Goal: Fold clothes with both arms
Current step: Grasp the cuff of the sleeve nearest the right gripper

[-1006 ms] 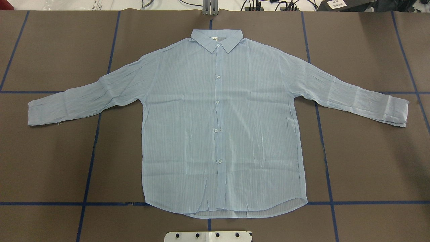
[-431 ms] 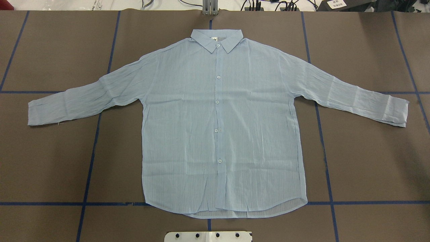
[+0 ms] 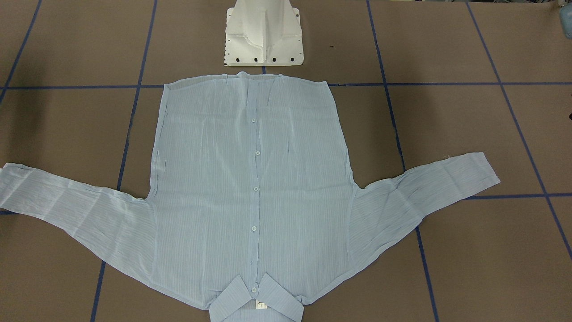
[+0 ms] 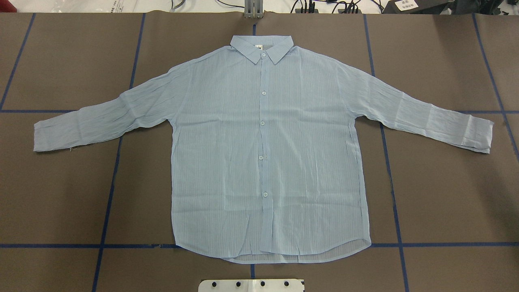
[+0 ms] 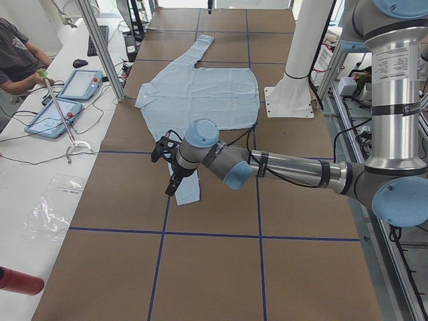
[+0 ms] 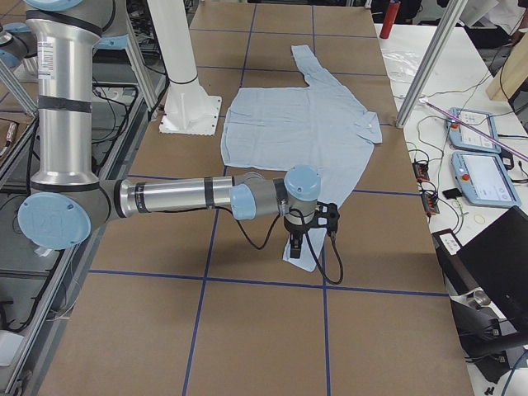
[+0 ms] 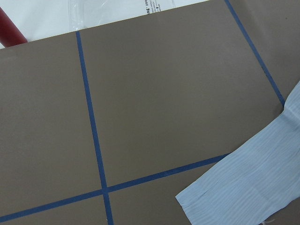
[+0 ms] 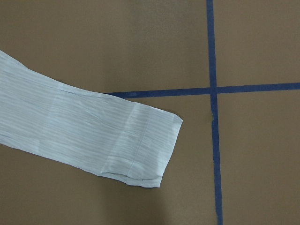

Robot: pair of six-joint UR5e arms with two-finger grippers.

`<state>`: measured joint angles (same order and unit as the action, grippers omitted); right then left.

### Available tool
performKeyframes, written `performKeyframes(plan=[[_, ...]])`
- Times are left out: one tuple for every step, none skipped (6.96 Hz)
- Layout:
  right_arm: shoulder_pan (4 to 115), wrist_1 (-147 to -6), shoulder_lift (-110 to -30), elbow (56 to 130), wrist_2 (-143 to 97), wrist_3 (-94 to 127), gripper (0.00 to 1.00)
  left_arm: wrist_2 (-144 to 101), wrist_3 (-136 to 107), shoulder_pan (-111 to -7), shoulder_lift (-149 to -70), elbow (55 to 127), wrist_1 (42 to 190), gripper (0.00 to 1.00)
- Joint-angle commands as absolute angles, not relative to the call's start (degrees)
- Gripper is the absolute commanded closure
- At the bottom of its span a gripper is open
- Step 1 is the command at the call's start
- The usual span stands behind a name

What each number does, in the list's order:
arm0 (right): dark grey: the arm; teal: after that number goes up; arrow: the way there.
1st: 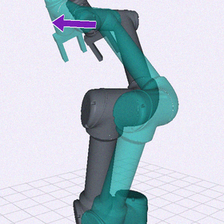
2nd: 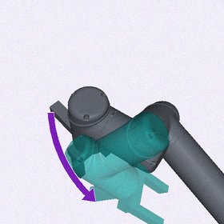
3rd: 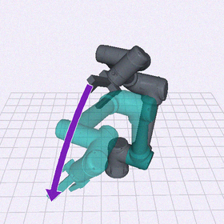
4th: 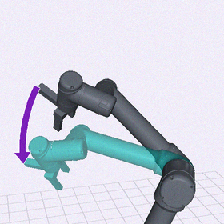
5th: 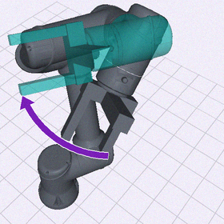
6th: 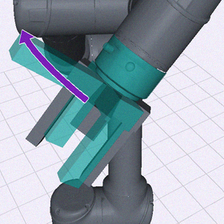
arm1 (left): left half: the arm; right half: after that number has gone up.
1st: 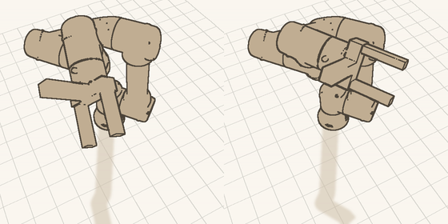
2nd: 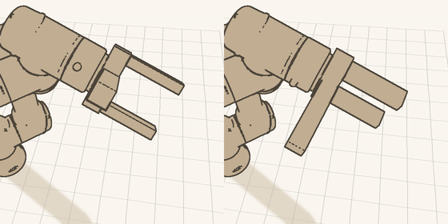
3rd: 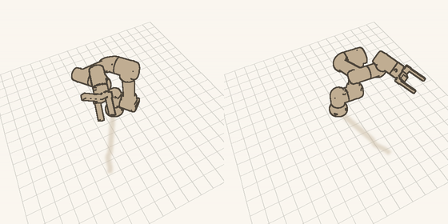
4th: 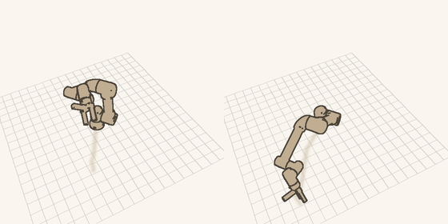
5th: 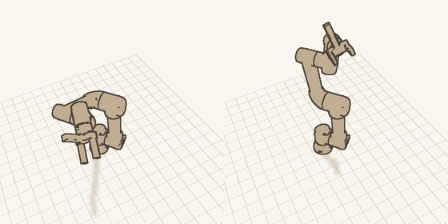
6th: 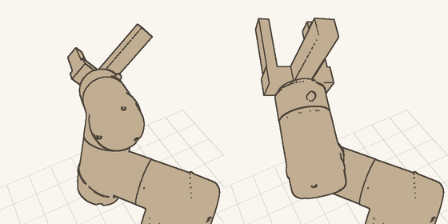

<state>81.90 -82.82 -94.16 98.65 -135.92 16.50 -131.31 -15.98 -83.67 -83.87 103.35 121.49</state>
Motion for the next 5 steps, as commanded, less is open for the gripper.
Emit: performKeyframes(plan=[[80.6, -81.7, -93.7, 96.3, -138.3, 16.6, 0.00, -131.4, -16.0, -83.7, -83.8, 103.1, 121.6, 0.00], [79.8, -80.3, -93.3, 94.3, -138.4, 16.7, 0.00, -131.4, -16.0, -83.7, -83.8, 103.2, 121.6, 0.00], [79.1, -77.6, -91.5, 90.7, -138.1, 16.8, 0.00, -131.4, -16.1, -83.7, -83.8, 103.1, 121.6, 0.00], [78.8, -75.3, -86.1, 84.4, -138.0, 16.8, 0.00, -131.4, -16.0, -83.7, -83.8, 103.1, 121.5, 0.00], [78.1, -75.1, -82.3, 79.9, -137.5, 16.7, 0.02, -131.5, -16.1, -83.7, -83.8, 103.3, 121.5, 0.00]])
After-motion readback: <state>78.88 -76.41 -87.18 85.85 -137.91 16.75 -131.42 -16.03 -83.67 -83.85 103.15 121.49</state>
